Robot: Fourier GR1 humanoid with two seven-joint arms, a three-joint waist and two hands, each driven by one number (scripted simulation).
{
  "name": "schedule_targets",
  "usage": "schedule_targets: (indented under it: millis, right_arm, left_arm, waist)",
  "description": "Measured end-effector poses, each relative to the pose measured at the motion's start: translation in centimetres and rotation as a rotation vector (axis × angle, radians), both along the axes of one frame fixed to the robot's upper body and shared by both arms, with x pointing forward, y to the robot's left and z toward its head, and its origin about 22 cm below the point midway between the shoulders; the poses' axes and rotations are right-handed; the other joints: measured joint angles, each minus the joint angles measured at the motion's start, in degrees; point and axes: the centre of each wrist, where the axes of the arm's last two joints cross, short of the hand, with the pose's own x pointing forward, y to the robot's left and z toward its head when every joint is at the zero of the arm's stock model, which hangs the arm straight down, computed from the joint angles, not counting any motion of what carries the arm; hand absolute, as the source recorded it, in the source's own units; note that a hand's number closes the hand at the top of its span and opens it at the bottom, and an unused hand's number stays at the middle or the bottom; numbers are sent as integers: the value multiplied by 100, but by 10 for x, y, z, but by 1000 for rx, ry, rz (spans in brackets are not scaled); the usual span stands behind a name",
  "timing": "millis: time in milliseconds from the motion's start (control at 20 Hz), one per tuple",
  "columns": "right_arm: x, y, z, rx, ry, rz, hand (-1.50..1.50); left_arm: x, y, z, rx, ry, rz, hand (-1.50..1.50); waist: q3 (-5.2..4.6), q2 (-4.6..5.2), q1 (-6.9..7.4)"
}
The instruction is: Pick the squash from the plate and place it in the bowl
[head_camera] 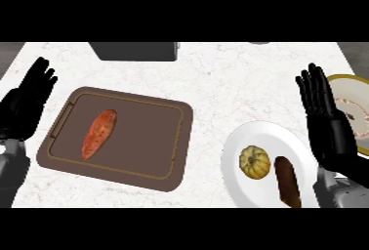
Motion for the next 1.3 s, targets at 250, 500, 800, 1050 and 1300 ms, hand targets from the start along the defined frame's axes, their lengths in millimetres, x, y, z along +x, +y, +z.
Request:
schedule_targets:
  millis: [250, 500, 800, 1050, 1300]
  right_arm:
    - [6, 13, 24, -394, 3, 32, 150]
    - [10, -34, 29, -933, 123, -172, -150]
    - [-17, -23, 23, -1290, 160, -368, -150]
    - [-50, 21, 22, -1425, 191, -470, -150]
    - [-75, 78, 37, -1488, 230, -578, -150]
  left_arm:
    - [-3, -3, -5, 67, -14, 18, 0]
    - [-8, 2, -9, 112, 0, 44, 0]
    - [-17, 4, -22, 125, 26, 87, 0]
    - [-25, 1, -28, 132, 28, 91, 0]
    - [-28, -11, -30, 127, 9, 65, 0]
  waist:
    - [15, -97, 113]
    - [-113, -222, -119]
    - [-30, -306, -318]
    - [10, -296, -281]
    - [33, -213, -96]
